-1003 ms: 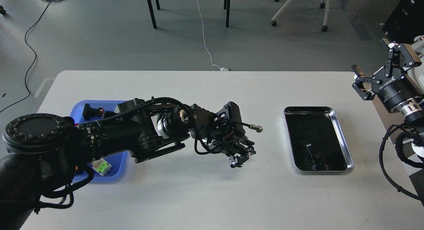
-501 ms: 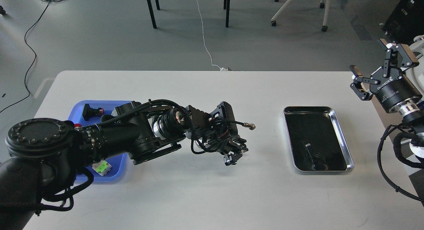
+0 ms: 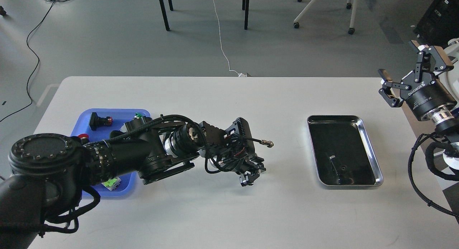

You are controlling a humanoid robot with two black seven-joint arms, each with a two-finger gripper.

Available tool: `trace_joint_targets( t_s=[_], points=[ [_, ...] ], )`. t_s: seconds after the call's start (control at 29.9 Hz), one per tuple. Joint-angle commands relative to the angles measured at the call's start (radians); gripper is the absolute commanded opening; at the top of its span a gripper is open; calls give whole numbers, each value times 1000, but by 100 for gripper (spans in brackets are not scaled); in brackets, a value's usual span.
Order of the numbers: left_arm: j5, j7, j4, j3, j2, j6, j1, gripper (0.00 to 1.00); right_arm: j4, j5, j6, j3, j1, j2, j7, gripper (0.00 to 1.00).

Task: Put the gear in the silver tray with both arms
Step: 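Carry the gear toward the middle of the table, then open the left gripper to set the gear on the table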

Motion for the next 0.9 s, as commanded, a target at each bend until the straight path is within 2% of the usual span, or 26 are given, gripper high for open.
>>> trace_joint_targets(
  t_s=[0.0, 0.33, 0.47, 0.6, 0.7, 0.87],
  points=[
    [0, 0, 0, -1, 0, 0, 1, 33, 0, 0, 0, -1, 5, 0, 0, 99],
    [0, 0, -2, -18, 0, 5, 7, 71, 0, 0, -3, -2, 27, 0, 0, 99],
    [-182, -2, -2, -39, 0, 8, -12, 81, 0, -1, -3, -2, 45, 0, 0, 99],
    [-432, -3, -2, -164, 20, 8, -39, 93, 1, -1, 1, -5, 62, -11, 0, 99],
    [-670, -2, 0, -240, 102, 8, -41, 97, 0, -1, 1, -7, 68, -12, 0, 99],
    [-1032, -2, 0, -264, 238, 8, -64, 97, 1, -8, 1, -18, 111, -9, 0, 99]
  ],
)
